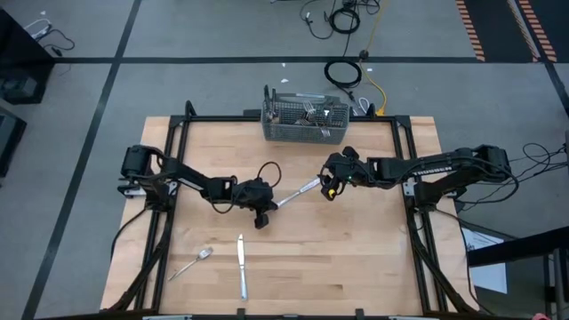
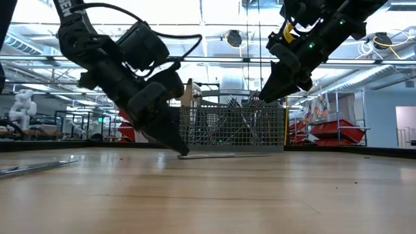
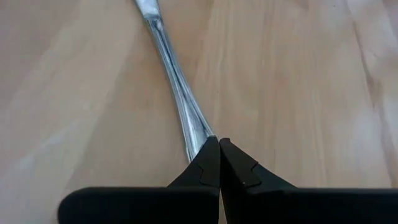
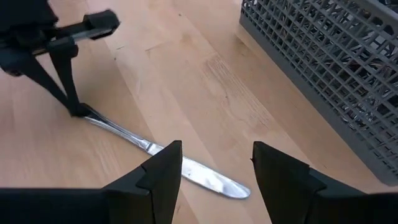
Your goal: Sort silverware
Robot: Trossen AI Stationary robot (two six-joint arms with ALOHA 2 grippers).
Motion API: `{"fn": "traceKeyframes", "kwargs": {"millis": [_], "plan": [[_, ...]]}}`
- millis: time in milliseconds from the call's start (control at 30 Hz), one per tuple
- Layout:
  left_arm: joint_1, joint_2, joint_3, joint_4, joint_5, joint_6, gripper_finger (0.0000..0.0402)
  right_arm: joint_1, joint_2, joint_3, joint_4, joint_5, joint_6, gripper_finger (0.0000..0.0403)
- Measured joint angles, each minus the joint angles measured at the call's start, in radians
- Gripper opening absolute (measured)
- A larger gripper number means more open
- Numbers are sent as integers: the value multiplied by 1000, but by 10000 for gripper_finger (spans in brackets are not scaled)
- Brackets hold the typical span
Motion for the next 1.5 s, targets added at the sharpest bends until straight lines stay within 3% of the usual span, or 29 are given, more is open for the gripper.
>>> {"fn": "traceKeyframes", "kwargs": {"millis": [267, 433, 500, 633, 800, 900, 1000, 1200, 1500], "plan": [[-27, 35, 4, 17, 4, -1, 0, -13, 0, 0, -14, 3, 21, 187], [-40, 74, 5, 27, -6, -23, 0, -118, 0, 0, -166, -10, 180, 188], [-42, 78, 5, 27, -6, -24, 0, -173, 0, 0, -189, -64, 249, 192], [-44, 81, 4, 43, -8, -19, 0, -235, 1, -12, -56, -177, 291, 202], [-39, 82, 3, 40, -1, -22, 0, -269, 39, -15, 10, -144, 342, 205], [-39, 82, 2, 44, 10, -26, 0, -270, 84, -15, 25, -201, 349, 206], [-41, 82, 2, 38, 15, 1, 0, -234, 149, -14, 86, -305, 144, 206], [-40, 82, 3, 17, 75, 82, 0, -202, 235, 9, 54, -354, -373, 206], [-36, 80, 4, -10, 112, 144, 0, -227, 239, 100, -62, -576, -774, 206]]}}
